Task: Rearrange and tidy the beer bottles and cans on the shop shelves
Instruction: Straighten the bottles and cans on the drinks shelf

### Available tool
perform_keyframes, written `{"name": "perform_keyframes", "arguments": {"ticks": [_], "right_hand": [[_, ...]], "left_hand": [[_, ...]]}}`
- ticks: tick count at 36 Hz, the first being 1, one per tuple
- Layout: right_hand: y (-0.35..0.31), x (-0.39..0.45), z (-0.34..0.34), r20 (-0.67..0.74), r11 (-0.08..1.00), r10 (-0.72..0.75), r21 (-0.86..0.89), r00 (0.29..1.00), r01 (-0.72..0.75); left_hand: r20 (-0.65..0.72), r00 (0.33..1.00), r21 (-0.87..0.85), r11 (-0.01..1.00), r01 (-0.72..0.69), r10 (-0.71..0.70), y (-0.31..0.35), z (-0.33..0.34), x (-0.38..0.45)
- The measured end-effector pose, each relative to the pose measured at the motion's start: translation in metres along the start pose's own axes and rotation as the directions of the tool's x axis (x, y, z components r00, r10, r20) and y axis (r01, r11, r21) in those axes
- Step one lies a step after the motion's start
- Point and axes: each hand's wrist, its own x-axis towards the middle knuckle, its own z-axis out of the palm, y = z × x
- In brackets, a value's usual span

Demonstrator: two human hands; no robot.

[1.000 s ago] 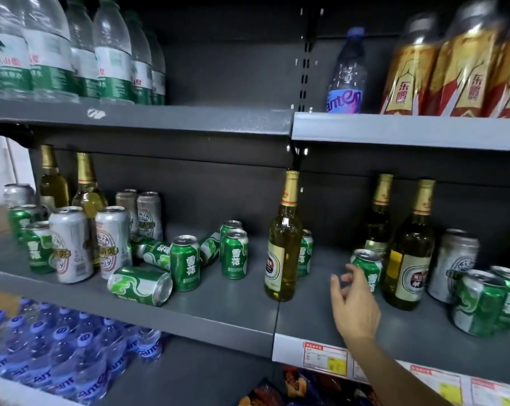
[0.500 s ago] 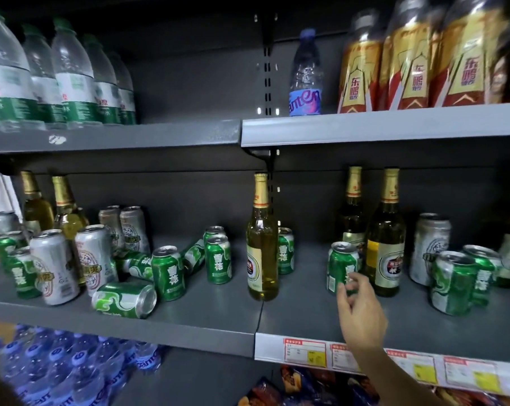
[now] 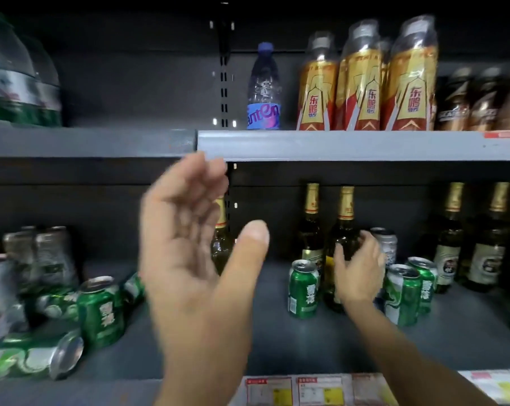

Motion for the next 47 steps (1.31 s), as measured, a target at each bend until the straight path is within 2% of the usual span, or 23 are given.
{"name": "perform_keyframes", "arguments": {"ticks": [2, 4, 7, 9, 12, 15, 17, 21, 27, 31, 34, 38, 40, 42, 43, 45, 47], "right_hand": [[-0.001, 0.013, 0.001, 0.043, 0.995, 0.029, -0.092, 0.999, -0.025], [0.000, 0.024, 0.003, 0.101, 0.984, 0.066, -0.170, 0.993, -0.048], [0.005, 0.035, 0.009, 0.244, 0.972, 0.165, -0.202, 0.956, -0.117], [0.008, 0.039, 0.014, 0.323, 0.965, 0.244, -0.175, 0.914, -0.195], [0.014, 0.040, 0.019, 0.359, 0.958, 0.277, -0.180, 0.891, -0.225], [0.018, 0.040, 0.021, 0.346, 0.958, 0.261, -0.203, 0.901, -0.200], [0.019, 0.040, 0.021, 0.344, 0.958, 0.255, -0.217, 0.904, -0.188], [0.020, 0.036, 0.020, 0.343, 0.960, 0.235, -0.230, 0.909, -0.162], [0.023, 0.036, 0.019, 0.356, 0.959, 0.236, -0.234, 0.904, -0.158], [0.023, 0.042, 0.017, 0.378, 0.960, 0.266, -0.185, 0.887, -0.210], [0.023, 0.045, 0.016, 0.401, 0.960, 0.273, -0.165, 0.874, -0.224], [0.024, 0.047, 0.017, 0.428, 0.964, 0.264, -0.145, 0.864, -0.223], [0.024, 0.047, 0.017, 0.436, 0.964, 0.264, -0.148, 0.860, -0.221], [0.024, 0.047, 0.016, 0.439, 0.964, 0.263, -0.153, 0.859, -0.216], [0.025, 0.047, 0.016, 0.439, 0.964, 0.261, -0.154, 0.860, -0.215], [0.026, 0.047, 0.016, 0.437, 0.965, 0.258, -0.152, 0.861, -0.212], [0.026, 0.046, 0.015, 0.435, 0.967, 0.252, -0.149, 0.864, -0.207]], "left_hand": [[0.060, 0.996, 0.078, 0.995, 0.065, -0.070, -0.032, 0.002, 0.002], [0.047, 0.981, 0.167, 0.969, 0.179, -0.190, -0.069, 0.006, 0.004], [0.102, 0.937, 0.267, 0.917, 0.297, -0.333, -0.123, 0.011, -0.004], [0.191, 0.868, 0.358, 0.856, 0.374, -0.459, -0.153, 0.013, -0.015], [0.274, 0.683, 0.580, 0.683, 0.445, -0.677, -0.199, 0.016, -0.035], [0.286, 0.510, 0.696, 0.541, 0.471, -0.811, -0.233, 0.022, -0.047], [0.296, 0.466, 0.737, 0.510, 0.444, -0.834, -0.249, 0.029, -0.050], [0.305, 0.432, 0.805, 0.472, 0.359, -0.849, -0.271, 0.042, -0.053], [0.174, 0.540, 0.870, 0.385, 0.308, -0.824, -0.274, 0.043, -0.054], [0.076, 0.570, 0.920, 0.278, 0.276, -0.818, -0.271, 0.025, -0.039], [0.009, 0.575, 0.920, 0.232, 0.315, -0.818, -0.274, 0.014, -0.029], [0.003, 0.564, 0.901, 0.248, 0.357, -0.826, -0.279, 0.015, -0.032], [0.007, 0.586, 0.895, 0.267, 0.358, -0.810, -0.276, 0.016, -0.038], [0.029, 0.661, 0.909, 0.295, 0.295, -0.750, -0.268, 0.015, -0.047], [0.059, 0.725, 0.913, 0.331, 0.240, -0.686, -0.263, 0.014, -0.051], [0.146, 0.861, 0.884, 0.456, 0.107, -0.487, -0.250, 0.013, -0.058], [0.201, 0.949, 0.835, 0.549, -0.035, -0.245, -0.238, 0.012, -0.062]]}}
